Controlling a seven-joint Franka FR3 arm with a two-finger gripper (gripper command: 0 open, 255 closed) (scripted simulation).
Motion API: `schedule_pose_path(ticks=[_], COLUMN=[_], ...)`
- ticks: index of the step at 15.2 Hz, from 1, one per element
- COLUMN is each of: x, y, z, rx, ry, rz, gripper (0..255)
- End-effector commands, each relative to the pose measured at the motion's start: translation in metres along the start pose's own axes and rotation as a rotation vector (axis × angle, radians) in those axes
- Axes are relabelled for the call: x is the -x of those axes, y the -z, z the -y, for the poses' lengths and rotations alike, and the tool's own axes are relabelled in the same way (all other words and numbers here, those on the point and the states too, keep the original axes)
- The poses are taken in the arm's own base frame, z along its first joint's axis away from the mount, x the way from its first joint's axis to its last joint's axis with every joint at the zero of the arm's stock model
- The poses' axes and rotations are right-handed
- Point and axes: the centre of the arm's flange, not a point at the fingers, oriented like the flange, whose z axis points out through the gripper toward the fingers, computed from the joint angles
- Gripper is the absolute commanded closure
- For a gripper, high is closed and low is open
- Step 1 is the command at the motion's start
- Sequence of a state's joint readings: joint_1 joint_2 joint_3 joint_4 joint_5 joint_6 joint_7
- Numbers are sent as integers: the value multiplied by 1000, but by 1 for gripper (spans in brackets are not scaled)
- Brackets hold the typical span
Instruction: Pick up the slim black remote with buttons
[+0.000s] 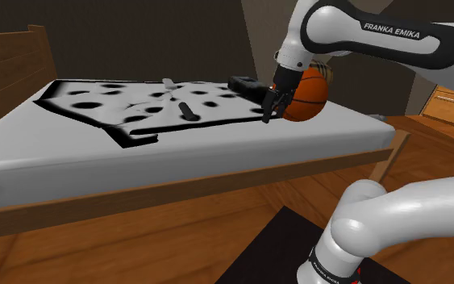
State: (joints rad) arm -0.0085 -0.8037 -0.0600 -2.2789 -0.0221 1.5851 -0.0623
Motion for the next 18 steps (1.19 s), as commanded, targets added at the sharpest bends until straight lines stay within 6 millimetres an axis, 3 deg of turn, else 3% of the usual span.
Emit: schedule_pose_path(ticks=[1, 10, 18], x=[0, -115, -221], y=[0, -22, -44], z=[0, 34, 47], rx=[0, -13, -24], ry=[0, -180, -340], rz=[0, 31, 58], gripper=[0, 0, 0])
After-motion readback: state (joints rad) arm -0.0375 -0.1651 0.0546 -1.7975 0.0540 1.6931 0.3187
